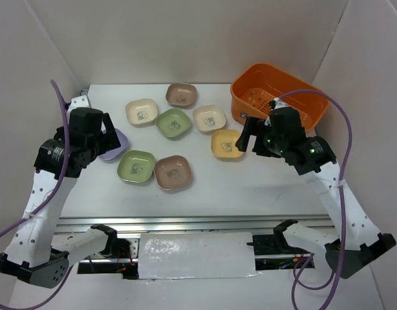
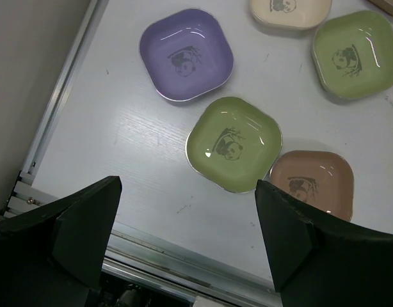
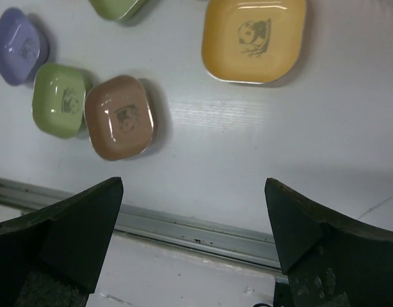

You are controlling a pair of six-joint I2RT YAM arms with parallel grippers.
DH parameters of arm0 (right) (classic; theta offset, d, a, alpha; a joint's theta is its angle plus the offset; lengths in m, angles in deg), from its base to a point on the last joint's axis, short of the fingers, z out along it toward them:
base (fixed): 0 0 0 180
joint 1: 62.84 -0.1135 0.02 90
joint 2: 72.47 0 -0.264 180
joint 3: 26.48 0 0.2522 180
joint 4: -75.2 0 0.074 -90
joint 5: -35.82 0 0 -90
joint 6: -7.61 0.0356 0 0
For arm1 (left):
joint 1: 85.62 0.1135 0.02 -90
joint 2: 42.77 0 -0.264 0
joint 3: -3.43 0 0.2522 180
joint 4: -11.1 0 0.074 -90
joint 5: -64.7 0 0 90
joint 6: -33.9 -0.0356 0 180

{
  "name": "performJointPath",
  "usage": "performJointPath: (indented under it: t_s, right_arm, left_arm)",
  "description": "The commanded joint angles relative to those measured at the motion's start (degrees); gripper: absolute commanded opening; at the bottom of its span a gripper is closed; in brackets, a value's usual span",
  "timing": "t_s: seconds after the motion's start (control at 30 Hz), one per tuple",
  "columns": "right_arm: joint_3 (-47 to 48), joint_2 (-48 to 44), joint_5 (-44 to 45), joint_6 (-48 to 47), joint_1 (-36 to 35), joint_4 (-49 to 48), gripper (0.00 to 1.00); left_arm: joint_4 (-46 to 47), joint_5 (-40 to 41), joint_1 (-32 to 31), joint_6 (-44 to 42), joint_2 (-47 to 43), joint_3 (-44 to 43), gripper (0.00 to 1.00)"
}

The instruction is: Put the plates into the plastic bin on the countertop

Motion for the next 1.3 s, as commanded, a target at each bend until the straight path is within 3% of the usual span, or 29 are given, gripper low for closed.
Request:
performJointPath:
  t_s: [0.0,0.23,0.43,0.83,0.93,1.0,1.03,1.07,1.17,1.27]
  right_arm:
    - [0.0,1.6,1.6,1.7,-4.5,-2.8,1.00]
    - [-4.2,12.8,-0.2,4.1,-15.8,-13.6,1.00]
    - [-2.4,27.3,4.9,4.6,-22.3,-18.8,1.00]
    - [-1.9,46.7,0.6,6.2,-22.8,-28.7,0.97]
    - [-1.1,50.2,0.4,5.7,-22.1,-31.7,0.85]
    - [1.6,53.6,1.2,5.6,-21.7,-29.7,0.57]
    - [1.8,54.0,2.0,5.6,-21.6,-29.4,0.25]
    - [1.4,53.6,2.7,5.8,-21.7,-29.3,0.14]
    - [-2.0,49.0,5.2,7.2,-22.2,-29.0,0.00]
    - [-4.7,41.6,8.5,9.1,-22.2,-25.8,0.00]
  left_arm:
    - [-0.1,1.4,0.6,-0.6,0.3,0.1,0.99]
    - [-0.3,-1.6,1.7,0.3,-1.4,4.7,0.99]
    - [0.9,-6.7,2.4,1.1,-3.3,7.9,0.99]
    - [-0.3,-10.1,2.4,-0.7,-5.0,13.4,0.99]
    - [0.6,-11.3,2.4,-1.9,-5.3,14.8,0.99]
    - [1.2,-12.7,2.4,-3.1,-4.7,15.2,0.99]
    - [1.1,-12.6,2.4,-3.1,-4.4,15.2,0.99]
    - [0.9,-12.6,2.5,-3.3,-4.2,15.1,0.99]
    - [0.6,-12.5,2.5,-3.2,-3.7,14.6,0.99]
    - [0.9,-12.4,2.5,-3.5,-4.2,14.5,0.99]
